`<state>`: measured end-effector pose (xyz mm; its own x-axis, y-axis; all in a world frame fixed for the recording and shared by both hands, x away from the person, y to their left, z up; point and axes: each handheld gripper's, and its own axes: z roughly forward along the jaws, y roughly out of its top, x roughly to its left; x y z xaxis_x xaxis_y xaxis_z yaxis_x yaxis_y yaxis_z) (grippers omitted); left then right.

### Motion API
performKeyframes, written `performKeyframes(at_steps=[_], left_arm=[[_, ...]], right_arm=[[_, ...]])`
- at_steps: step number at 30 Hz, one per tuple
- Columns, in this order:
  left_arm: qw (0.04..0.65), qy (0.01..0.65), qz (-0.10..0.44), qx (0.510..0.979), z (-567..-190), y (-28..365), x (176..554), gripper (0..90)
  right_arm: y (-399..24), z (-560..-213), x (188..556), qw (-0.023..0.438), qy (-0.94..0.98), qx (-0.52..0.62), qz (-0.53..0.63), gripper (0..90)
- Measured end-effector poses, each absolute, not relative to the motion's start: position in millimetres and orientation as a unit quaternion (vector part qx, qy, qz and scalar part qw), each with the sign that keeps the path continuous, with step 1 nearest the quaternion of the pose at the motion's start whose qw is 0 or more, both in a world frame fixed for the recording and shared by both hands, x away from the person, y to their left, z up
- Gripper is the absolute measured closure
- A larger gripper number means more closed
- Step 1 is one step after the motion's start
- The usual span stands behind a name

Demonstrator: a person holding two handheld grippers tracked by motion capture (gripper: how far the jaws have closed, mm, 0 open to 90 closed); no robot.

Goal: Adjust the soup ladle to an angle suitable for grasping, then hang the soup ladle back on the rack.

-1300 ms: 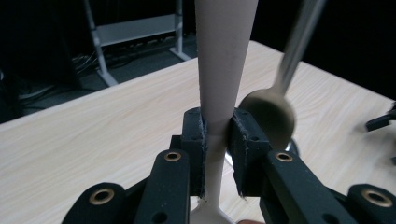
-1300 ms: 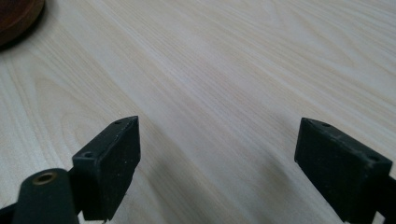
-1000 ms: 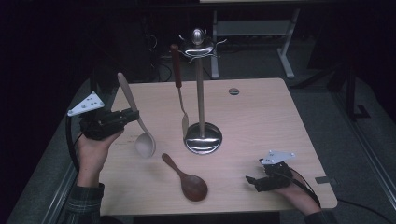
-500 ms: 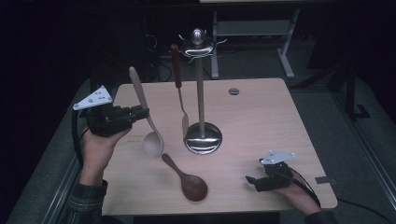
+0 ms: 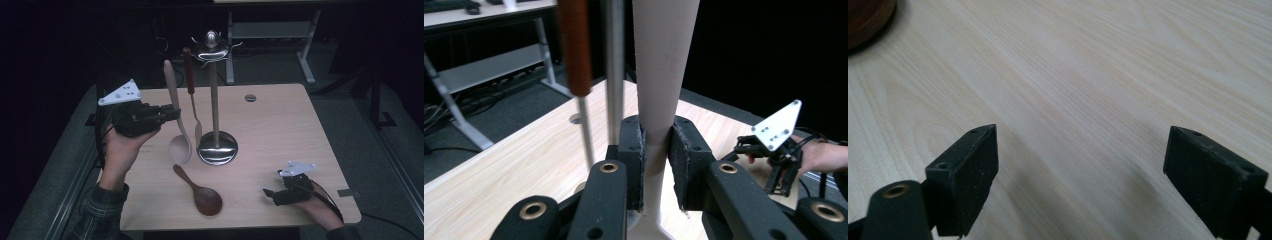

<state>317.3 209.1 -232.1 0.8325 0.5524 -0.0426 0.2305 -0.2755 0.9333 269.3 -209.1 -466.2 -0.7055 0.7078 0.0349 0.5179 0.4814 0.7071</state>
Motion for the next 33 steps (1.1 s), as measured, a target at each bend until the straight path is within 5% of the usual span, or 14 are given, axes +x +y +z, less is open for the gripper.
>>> performKeyframes(at_steps=[33], left_arm=[[0.516,0.244,0.134,0.81,-243,156,340,76.6]], right_arm=[[-209,-466,268,0.132,0.851,0.359,0.36,14.1]])
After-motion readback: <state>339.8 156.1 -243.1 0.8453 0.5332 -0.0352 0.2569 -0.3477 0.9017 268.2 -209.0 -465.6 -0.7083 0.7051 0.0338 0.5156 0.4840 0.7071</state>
